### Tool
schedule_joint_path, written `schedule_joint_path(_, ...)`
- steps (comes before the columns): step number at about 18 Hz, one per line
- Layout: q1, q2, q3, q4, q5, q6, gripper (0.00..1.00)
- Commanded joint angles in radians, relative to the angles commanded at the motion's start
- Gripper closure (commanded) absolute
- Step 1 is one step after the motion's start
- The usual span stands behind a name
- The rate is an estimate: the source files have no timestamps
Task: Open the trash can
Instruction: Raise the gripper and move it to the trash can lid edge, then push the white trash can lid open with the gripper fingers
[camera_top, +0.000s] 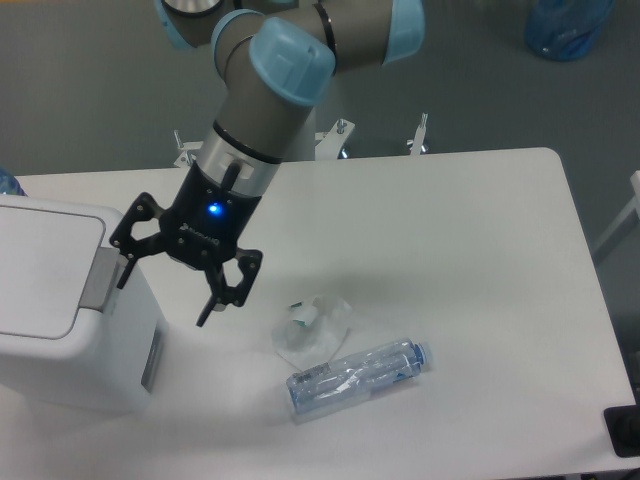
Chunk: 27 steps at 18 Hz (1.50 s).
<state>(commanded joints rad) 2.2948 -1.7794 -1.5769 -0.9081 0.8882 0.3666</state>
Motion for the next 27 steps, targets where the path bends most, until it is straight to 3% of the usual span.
schedule_joint_path(7,-0.014,0.009,-0.043,0.003,0.002,0.009,0.0)
schedule_joint_path(27,-0.018,-0.002,-0.043,0.006,0.002,0.008,0.0)
